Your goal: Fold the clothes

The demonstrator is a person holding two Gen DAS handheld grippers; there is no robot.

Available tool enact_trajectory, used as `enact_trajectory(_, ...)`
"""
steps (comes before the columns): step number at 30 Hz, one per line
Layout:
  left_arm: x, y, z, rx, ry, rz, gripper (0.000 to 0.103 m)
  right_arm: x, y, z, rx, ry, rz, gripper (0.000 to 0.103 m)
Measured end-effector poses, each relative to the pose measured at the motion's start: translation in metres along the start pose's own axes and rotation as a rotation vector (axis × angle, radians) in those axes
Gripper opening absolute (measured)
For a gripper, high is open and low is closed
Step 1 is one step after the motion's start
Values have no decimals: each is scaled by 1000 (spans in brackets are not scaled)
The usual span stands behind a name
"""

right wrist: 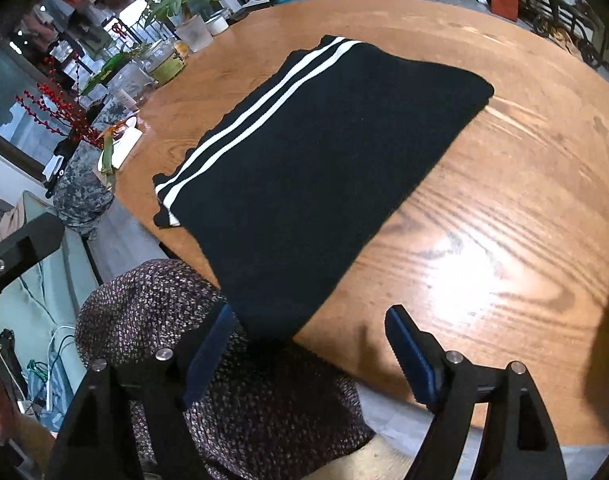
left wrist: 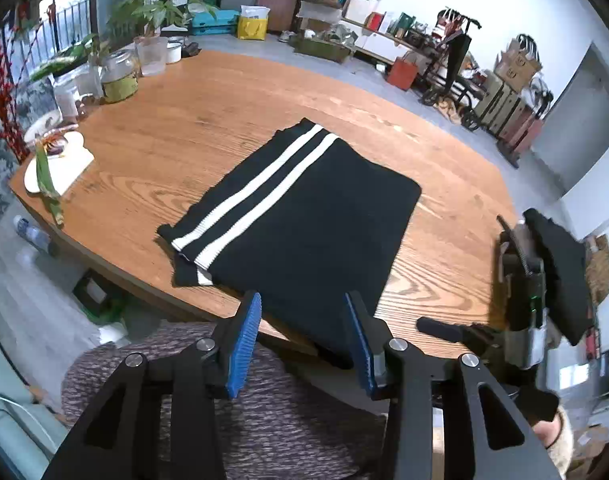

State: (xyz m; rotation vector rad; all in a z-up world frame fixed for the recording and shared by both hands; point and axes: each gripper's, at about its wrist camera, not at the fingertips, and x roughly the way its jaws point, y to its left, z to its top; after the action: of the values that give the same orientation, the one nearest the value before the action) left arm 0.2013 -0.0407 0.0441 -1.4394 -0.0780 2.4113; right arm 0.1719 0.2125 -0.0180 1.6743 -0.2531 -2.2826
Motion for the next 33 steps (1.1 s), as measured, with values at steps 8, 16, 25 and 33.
enact_trajectory(8, -2, 10, -10, -73, -48, -16, 46, 19, -6, -8, 26, 38, 14, 82)
enact_trajectory(16, 23, 14, 3, -119, -20, -17, 48, 16, 0, -4, -47, -27, -44, 82)
enact_trajectory(25, 53, 22, 11, -172, 0, -30, 48, 47, -3, -9, -38, 41, 84, 83)
enact_trajectory(33, 84, 47, 1, -317, -30, -140, 50, 49, -18, -6, 51, 30, 224, 79)
